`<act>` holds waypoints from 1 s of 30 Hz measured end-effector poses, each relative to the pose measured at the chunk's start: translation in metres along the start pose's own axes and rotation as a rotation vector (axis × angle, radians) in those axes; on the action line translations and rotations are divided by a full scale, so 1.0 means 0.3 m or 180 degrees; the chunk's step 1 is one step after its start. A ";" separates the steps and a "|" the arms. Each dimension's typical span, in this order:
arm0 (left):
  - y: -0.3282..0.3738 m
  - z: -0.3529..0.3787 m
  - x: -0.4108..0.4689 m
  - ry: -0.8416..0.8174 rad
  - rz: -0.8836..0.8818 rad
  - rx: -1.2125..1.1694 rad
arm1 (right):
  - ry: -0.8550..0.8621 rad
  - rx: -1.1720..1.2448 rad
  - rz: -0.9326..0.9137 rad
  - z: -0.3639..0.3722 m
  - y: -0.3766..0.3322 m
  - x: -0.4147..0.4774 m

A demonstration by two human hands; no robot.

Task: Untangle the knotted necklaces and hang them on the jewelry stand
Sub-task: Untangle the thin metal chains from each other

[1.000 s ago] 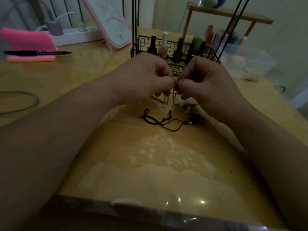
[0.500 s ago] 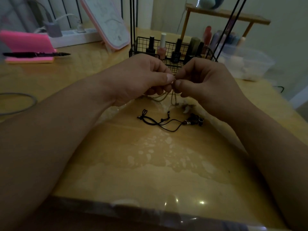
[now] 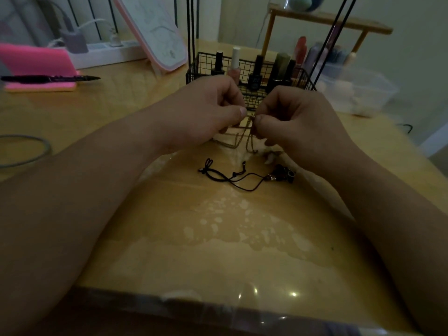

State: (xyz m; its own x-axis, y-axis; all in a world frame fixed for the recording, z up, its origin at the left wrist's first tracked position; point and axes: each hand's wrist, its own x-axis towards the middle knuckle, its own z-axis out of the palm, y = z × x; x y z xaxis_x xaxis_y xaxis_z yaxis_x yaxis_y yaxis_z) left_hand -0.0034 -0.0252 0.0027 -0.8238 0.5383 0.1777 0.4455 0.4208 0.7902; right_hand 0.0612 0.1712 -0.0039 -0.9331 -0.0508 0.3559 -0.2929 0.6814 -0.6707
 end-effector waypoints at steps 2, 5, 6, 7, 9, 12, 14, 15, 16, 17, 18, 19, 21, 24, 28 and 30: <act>0.001 -0.004 -0.002 0.0009 0.0090 -0.0034 | 0.0006 0.0094 0.0009 -0.003 0.002 0.002; 0.007 -0.005 -0.005 -0.0107 0.0191 0.0055 | 0.0013 0.0152 -0.0029 -0.005 0.004 0.001; 0.007 -0.005 -0.005 -0.0105 0.0217 0.0089 | 0.0011 0.0160 -0.0042 -0.005 0.003 0.001; 0.006 -0.004 -0.005 -0.0087 0.0248 0.0125 | 0.0003 0.0167 -0.0053 -0.004 0.003 0.001; 0.005 -0.004 -0.005 -0.0058 0.0318 0.0211 | -0.0025 0.0166 -0.0075 -0.002 0.004 0.001; 0.007 -0.003 -0.005 -0.0046 0.0335 0.0256 | -0.0084 0.0201 -0.0060 -0.001 0.004 0.001; 0.008 -0.002 -0.006 -0.0044 0.0366 0.0259 | -0.0120 0.0258 -0.0011 -0.001 0.002 0.001; 0.008 -0.001 -0.006 -0.0040 0.0375 0.0263 | -0.0128 0.0295 0.0019 -0.001 0.001 0.001; 0.007 -0.002 -0.006 -0.0035 0.0372 0.0258 | -0.0133 0.0338 0.0044 -0.001 0.001 0.001; 0.005 -0.003 -0.006 -0.0038 0.0364 0.0244 | -0.0140 0.0380 0.0070 0.001 0.001 0.001; 0.004 -0.005 -0.005 -0.0046 0.0354 0.0217 | -0.0154 0.0430 0.0107 0.001 0.002 0.002; 0.003 -0.007 -0.004 -0.0059 0.0345 0.0174 | -0.0171 0.0494 0.0157 0.001 0.003 0.003; 0.002 -0.011 -0.004 -0.0114 0.0333 0.0046 | -0.0225 0.0734 0.0286 -0.002 0.005 0.005; 0.003 -0.016 -0.007 -0.0235 0.0364 -0.0117 | -0.0365 0.1357 0.0595 -0.010 0.003 0.011; 0.004 -0.015 -0.007 -0.0283 0.0394 -0.0184 | -0.0474 0.1616 0.0657 -0.012 0.004 0.016; 0.005 -0.014 -0.007 -0.0262 0.0376 -0.0090 | -0.0432 0.1640 0.0626 -0.010 0.006 0.017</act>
State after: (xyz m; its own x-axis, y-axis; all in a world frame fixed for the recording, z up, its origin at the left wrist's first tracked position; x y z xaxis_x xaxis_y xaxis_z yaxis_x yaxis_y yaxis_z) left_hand -0.0024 -0.0287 0.0059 -0.7341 0.6415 0.2227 0.5267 0.3309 0.7830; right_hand 0.0565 0.1742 -0.0013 -0.9889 -0.0756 0.1282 -0.1431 0.2451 -0.9589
